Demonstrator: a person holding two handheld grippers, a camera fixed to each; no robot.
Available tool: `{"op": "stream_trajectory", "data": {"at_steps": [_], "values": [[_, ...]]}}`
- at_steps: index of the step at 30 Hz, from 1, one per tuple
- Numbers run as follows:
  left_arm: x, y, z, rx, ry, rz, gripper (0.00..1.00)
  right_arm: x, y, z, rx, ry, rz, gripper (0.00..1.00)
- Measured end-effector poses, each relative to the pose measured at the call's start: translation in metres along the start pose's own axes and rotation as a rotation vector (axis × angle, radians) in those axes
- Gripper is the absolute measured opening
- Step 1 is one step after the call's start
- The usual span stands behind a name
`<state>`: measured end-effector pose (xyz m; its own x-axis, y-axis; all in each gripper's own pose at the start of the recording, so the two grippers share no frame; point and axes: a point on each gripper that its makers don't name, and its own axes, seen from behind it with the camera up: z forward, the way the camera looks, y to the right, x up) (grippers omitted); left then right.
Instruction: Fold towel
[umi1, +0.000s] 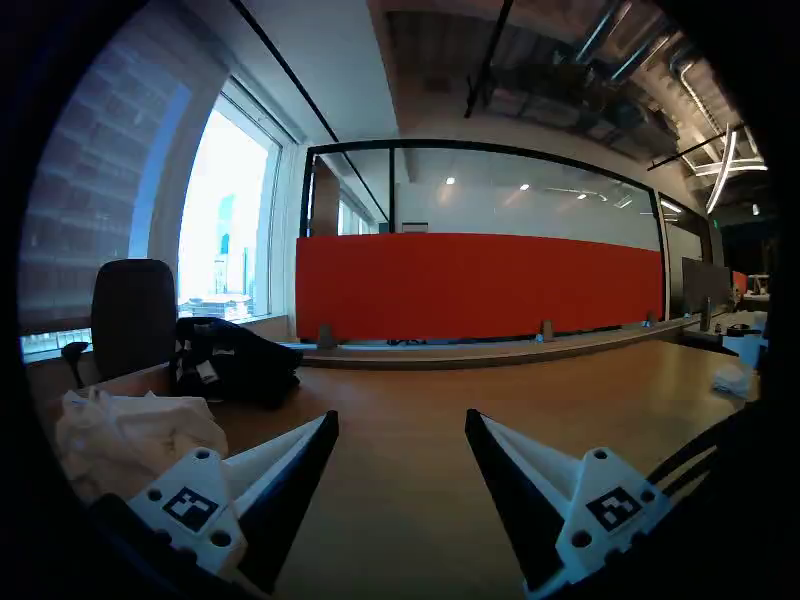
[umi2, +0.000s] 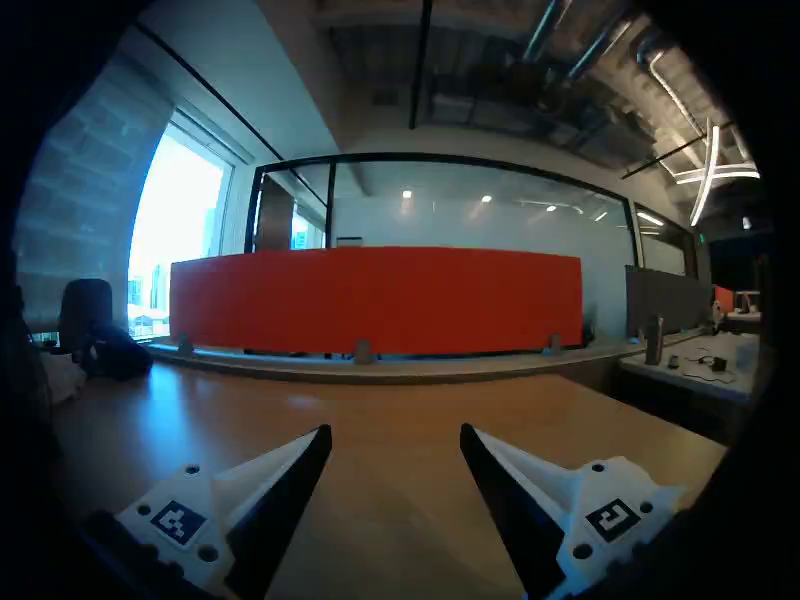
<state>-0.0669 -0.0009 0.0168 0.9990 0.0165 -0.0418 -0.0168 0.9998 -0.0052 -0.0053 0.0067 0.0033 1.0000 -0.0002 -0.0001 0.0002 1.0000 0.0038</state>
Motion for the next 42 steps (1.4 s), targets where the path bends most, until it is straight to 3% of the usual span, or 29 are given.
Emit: {"op": "stream_trajectory", "data": {"at_steps": [42], "values": [[0.0029,-0.0004,-0.0011,0.0,-0.002,0.003,0.94,-0.0008,0.0013,0.0,-0.01,0.0,0.0,0.99]]}}
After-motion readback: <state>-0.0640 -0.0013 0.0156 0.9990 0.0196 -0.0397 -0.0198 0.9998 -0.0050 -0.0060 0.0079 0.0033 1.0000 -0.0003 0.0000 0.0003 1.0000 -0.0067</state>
